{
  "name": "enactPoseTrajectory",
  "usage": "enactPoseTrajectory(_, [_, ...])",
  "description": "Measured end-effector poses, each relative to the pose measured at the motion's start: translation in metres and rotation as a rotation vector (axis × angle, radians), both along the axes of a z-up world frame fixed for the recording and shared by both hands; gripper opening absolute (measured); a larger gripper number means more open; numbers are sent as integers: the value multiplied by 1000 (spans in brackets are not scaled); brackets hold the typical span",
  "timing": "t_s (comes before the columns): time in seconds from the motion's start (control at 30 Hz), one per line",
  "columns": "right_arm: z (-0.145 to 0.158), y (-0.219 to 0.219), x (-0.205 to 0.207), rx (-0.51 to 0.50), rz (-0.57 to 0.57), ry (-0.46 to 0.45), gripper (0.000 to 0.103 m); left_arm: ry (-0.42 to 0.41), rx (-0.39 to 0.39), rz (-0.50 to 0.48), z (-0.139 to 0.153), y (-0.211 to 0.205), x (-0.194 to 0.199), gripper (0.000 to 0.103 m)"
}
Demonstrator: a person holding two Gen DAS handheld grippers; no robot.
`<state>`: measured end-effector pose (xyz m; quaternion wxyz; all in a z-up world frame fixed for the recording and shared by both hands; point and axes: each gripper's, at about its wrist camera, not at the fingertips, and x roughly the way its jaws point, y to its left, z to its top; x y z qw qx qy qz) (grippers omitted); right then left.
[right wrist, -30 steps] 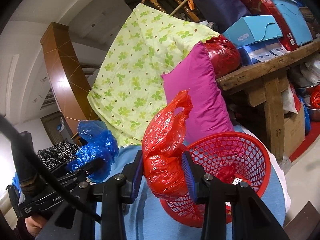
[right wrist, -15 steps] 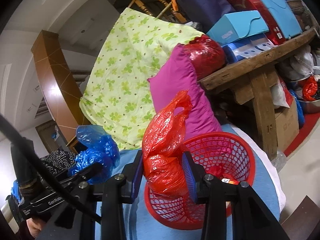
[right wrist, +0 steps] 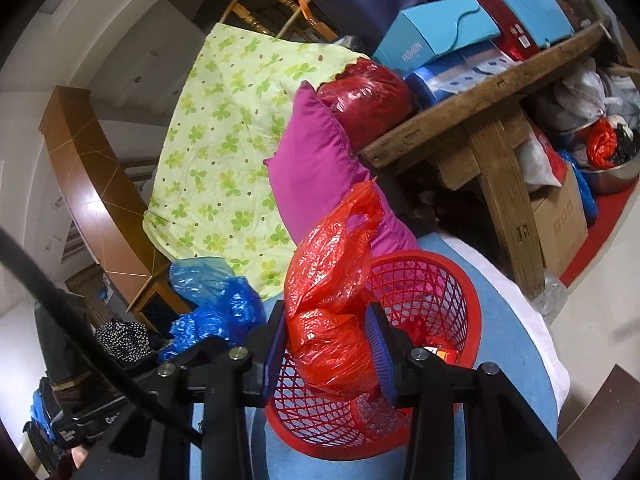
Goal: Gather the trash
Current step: 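Carry the blue and red bags over the red basket and release them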
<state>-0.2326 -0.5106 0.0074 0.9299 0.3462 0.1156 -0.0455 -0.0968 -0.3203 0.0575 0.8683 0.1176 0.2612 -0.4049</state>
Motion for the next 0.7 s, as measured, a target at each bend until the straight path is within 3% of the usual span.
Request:
enactPoseTrajectory(0.07, [-2,0,3,9,1,8,48,16,1,1,-4,-1,3,66])
enactPoseTrajectory(0.17, [-6,0,7,30,7,14,63,25,-5,12,-8,4,6,69])
enactPoseTrajectory(0.43, [-2,5,9,7,2,18,63,53,-35,57,-13,34,13,70])
enactPoseTrajectory(0.7, [23,34,13,-59,59,-20,63,85,-39,176,-35,109,23,70])
